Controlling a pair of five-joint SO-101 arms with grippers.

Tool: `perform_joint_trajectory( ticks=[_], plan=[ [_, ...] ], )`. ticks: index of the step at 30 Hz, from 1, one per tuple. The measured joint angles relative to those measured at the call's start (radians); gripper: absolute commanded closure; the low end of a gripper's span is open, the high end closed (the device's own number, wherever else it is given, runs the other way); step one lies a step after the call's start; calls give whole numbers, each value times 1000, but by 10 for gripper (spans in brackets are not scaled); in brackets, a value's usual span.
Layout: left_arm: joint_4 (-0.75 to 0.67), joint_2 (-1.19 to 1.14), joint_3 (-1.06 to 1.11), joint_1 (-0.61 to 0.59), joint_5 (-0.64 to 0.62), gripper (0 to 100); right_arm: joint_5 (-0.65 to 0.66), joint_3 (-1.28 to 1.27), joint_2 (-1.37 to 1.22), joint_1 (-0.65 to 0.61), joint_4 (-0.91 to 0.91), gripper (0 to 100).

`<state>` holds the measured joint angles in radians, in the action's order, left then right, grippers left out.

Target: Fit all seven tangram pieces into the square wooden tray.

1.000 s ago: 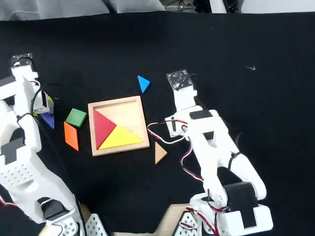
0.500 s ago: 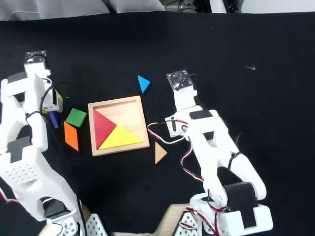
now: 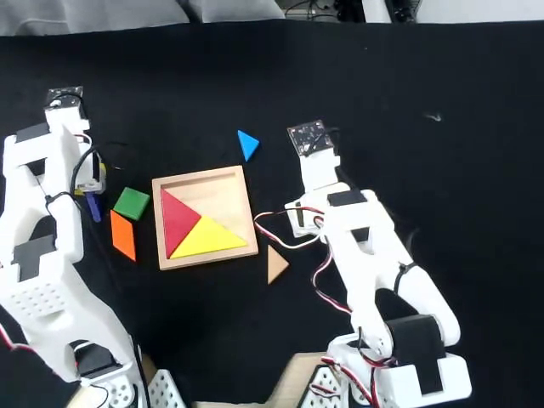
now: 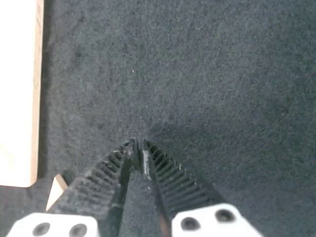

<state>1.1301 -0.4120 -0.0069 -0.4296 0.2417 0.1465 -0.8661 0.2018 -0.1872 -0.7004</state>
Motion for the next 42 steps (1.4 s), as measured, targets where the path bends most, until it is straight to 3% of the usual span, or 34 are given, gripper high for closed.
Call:
perform_joint_trajectory(
  ticks=[28,34,42],
  plan=[
    [-5,14,41,3,3,972,0,0,0,0,0,986],
    [149,14,-31,3,15,972,0,0,0,0,0,986],
    [407,14,-241,46,232,972,0,0,0,0,0,986]
  ],
)
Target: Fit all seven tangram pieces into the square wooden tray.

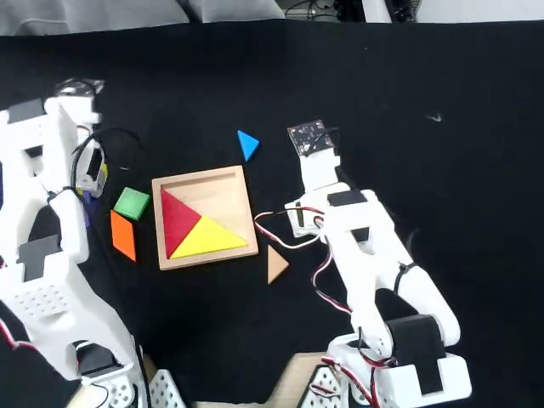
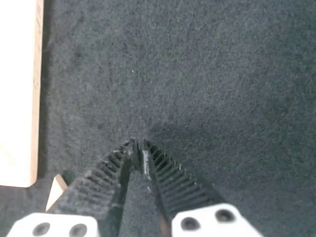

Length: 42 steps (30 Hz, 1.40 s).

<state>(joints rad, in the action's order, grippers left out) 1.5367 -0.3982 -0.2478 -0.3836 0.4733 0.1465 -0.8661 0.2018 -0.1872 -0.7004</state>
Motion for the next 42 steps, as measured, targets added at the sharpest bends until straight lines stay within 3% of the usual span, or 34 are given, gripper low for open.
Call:
perform_joint_trajectory(
  ticks=[5,18,23,29,42],
  plan=[
    [187,0,-186,91,207,972,0,0,0,69,0,986],
    [206,-5,-222,531,727,970,-32,71,0,362,52,986],
    [172,-123,-221,644,832,970,-58,71,0,408,68,986],
    [193,-284,-301,635,933,970,-64,71,0,413,71,986],
    [216,-543,-637,626,947,967,-64,71,0,416,71,986]
  ],
)
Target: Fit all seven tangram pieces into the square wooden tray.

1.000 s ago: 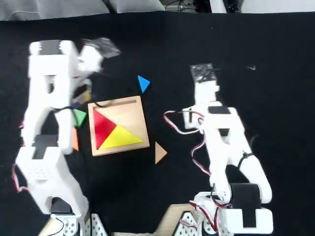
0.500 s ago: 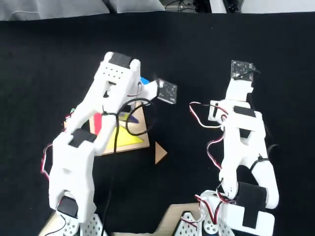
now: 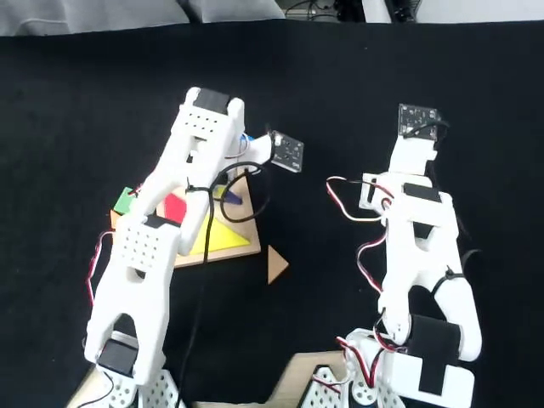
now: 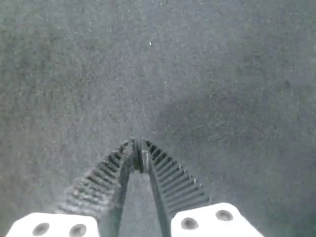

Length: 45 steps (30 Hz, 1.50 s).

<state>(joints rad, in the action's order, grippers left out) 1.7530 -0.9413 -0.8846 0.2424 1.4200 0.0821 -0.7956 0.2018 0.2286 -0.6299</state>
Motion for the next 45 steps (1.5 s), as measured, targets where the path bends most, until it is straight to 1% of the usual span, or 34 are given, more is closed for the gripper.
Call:
perform_joint_trajectory(
  ticks=[5,6,8,13,15,20,24,30,35,41,45],
  plan=[
    [0,-18,-31,0,0,963,0,0,0,0,0,986],
    [0,-18,-31,0,0,949,0,0,0,0,0,986],
    [0,-18,-31,0,0,894,0,0,0,-2,0,986],
    [-9,-18,-74,-3,0,705,2,0,0,-20,0,986],
    [-9,-18,-95,-5,0,678,2,0,0,-17,0,986],
    [-9,-18,-124,-9,0,715,2,0,0,-17,0,986],
    [-9,-20,-196,-34,0,737,2,0,0,-17,0,986],
    [-18,-84,-264,-98,0,740,2,0,0,-20,0,986],
    [-58,-150,-304,-104,-6,740,2,0,0,-20,0,986],
    [-61,-166,-466,-104,-63,740,2,0,0,-20,0,986],
    [-61,-166,-496,-112,-71,740,2,0,0,-20,0,986]
  ],
)
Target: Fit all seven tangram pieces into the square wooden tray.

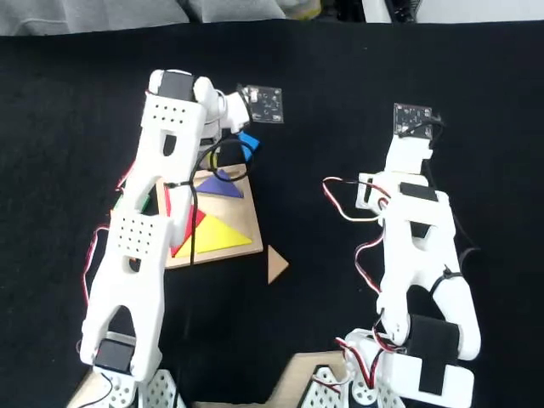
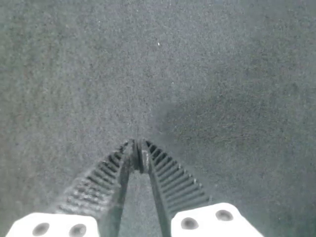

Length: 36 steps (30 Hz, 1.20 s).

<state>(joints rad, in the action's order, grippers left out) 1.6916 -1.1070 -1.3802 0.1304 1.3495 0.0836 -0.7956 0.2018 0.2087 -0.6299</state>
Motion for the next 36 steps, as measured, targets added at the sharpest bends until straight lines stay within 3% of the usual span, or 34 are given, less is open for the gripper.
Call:
perform_joint_trajectory(
  ticks=[3,8,18,24,31,36],
  plan=[
    [-26,0,0,-17,-14,740,0,0,0,0,0,986],
    [-121,-48,43,-51,-149,740,0,0,0,0,0,986],
    [-86,-112,6,-14,-180,740,0,0,0,0,0,986],
    [-84,-124,-61,54,-278,740,0,0,0,0,0,986],
    [44,-124,-176,49,-288,740,0,0,0,0,0,986],
    [58,-124,-161,18,-292,740,0,0,0,0,0,986]
  ],
)
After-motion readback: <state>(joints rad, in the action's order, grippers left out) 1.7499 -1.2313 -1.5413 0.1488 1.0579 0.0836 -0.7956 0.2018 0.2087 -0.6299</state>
